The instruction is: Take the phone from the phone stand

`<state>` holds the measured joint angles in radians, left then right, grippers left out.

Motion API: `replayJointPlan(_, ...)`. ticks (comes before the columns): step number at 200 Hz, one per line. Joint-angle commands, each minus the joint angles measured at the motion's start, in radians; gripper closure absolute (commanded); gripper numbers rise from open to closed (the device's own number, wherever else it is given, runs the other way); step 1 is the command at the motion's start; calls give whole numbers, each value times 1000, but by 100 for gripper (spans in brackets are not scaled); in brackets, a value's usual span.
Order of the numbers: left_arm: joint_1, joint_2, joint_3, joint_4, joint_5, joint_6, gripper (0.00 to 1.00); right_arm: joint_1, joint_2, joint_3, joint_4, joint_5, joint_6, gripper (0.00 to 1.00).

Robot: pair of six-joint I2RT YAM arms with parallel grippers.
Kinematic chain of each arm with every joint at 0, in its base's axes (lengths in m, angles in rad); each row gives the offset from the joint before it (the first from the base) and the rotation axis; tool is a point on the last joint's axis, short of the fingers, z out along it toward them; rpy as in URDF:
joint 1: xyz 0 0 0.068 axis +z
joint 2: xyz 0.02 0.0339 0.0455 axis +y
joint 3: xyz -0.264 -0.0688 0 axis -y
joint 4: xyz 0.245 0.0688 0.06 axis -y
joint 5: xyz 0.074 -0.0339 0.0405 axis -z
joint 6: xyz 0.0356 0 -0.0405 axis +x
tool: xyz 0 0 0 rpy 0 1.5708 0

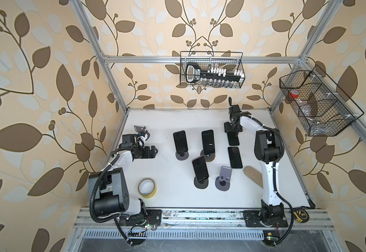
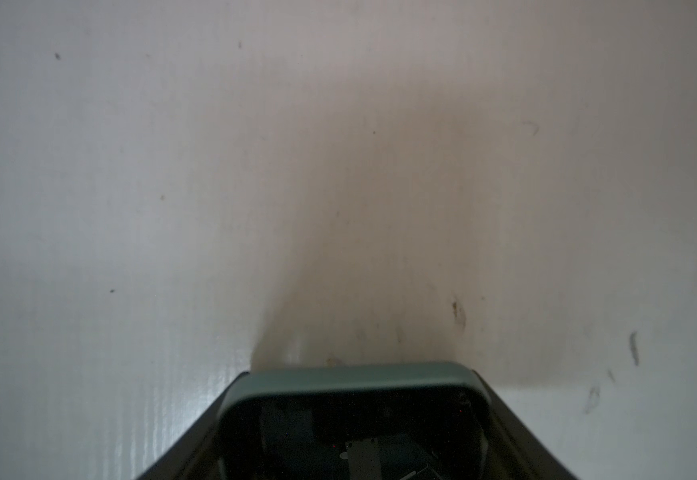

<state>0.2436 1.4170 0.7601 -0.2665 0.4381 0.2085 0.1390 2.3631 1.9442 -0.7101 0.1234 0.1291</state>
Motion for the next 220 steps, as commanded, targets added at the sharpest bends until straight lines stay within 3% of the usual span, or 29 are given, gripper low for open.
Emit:
replayJointPlan(1,12,5,40,-10,28,21,1,-4,42,13,-27,-9,-16,36)
replayJointPlan(27,11,5,41,-11,28,22,1,-3,39,11,-26,-5,-10,34)
replayJointPlan(53,11,6,41,-14,28,22,1,-3,37,7,-24,-1,-7,23)
replayJointPlan(220,13,2,39,-14,30,25,1,-12,-14,-29,0,-11,12,21)
